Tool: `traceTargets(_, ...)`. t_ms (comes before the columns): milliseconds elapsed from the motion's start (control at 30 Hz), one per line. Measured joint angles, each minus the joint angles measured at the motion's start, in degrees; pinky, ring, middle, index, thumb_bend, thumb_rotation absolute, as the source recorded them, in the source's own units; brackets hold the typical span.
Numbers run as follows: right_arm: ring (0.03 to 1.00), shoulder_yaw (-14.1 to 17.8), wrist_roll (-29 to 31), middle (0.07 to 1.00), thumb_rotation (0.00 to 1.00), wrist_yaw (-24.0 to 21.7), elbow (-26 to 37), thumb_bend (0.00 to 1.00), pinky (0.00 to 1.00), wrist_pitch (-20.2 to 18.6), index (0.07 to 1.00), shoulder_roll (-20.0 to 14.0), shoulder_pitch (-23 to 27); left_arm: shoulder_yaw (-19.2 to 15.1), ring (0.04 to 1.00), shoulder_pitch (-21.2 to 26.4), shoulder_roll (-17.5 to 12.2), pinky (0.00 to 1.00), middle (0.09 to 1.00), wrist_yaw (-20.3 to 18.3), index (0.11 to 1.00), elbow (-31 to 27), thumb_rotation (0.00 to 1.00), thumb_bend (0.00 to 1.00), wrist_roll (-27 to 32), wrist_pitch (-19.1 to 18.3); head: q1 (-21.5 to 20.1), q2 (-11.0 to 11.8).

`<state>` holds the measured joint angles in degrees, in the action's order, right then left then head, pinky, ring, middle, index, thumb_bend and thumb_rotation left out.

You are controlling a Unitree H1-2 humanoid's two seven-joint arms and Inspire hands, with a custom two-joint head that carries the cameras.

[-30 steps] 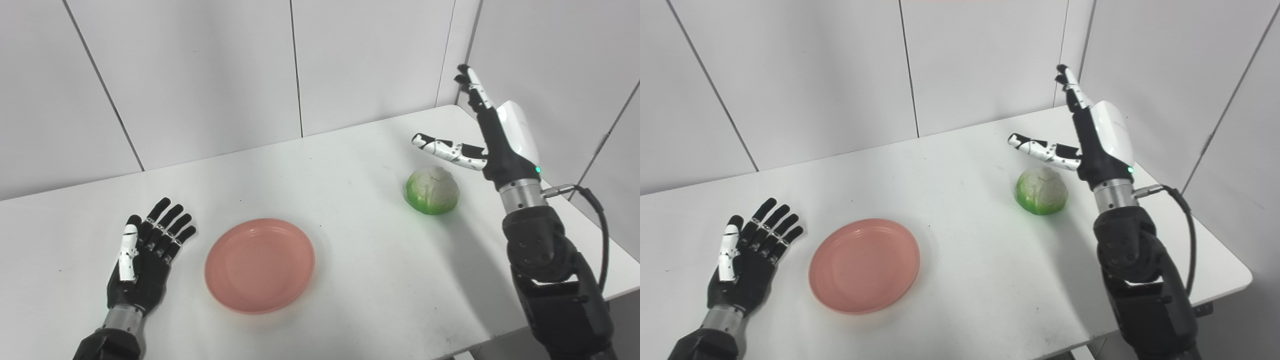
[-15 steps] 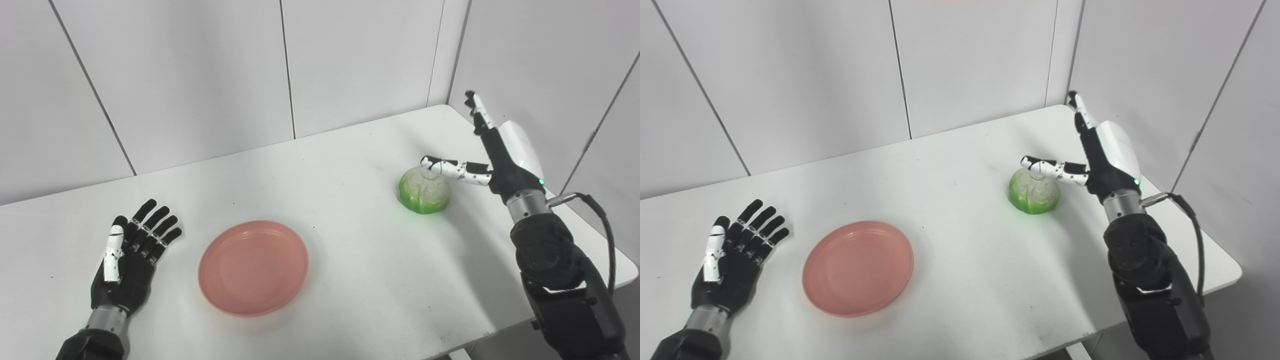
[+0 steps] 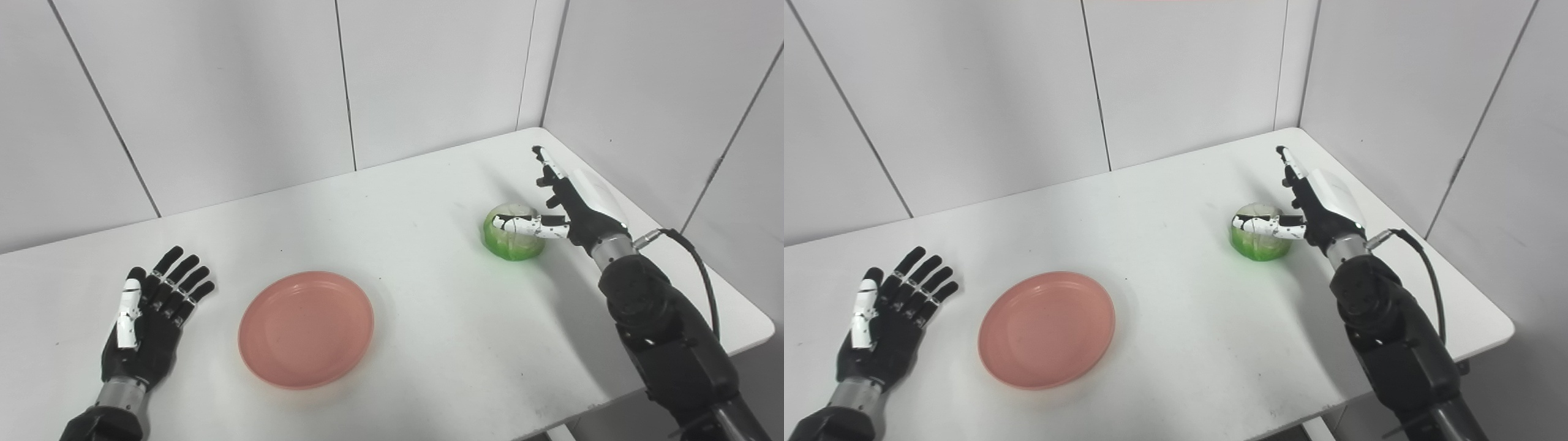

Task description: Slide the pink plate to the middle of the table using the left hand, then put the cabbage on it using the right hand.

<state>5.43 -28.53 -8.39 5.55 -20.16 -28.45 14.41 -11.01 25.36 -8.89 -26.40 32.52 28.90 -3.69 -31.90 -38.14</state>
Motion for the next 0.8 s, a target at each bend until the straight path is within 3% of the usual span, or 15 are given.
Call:
traceTargets(300, 0.979, -2.1, 0.1, 1.0, 0.56, -2.2, -4.8, 1.0, 0.9, -1.2, 1.0, -2.8, 3.1, -0.2, 0.789, 0.5, -0.3, 0.77, 0.794, -0.2, 0.788, 1.0, 0.85, 0.51, 0.0, 0.4, -0.2, -0.4)
traceTargets(500, 0.976, -2.2, 0.6, 1.0, 0.52, -2.3, -5.8, 1.0, 0.88, -2.1, 1.0, -3.8, 3.4, -0.2, 0.784, 0.4, -0.3, 0.76, 0.788, -0.1, 0.781, 0.9, 0.85, 0.51, 0.0, 0.4, -0.3, -1.1)
traceTargets(800, 0.95, -2.3, 1.3, 0.984, 0.53, -2.4, -8.0, 1.0, 0.84, -2.1, 1.0, -4.8, 3.5, -0.1, 0.793, 0.5, -0.5, 0.77, 0.795, -0.3, 0.789, 1.2, 0.85, 0.52, 0.0, 0.6, -0.4, -1.4)
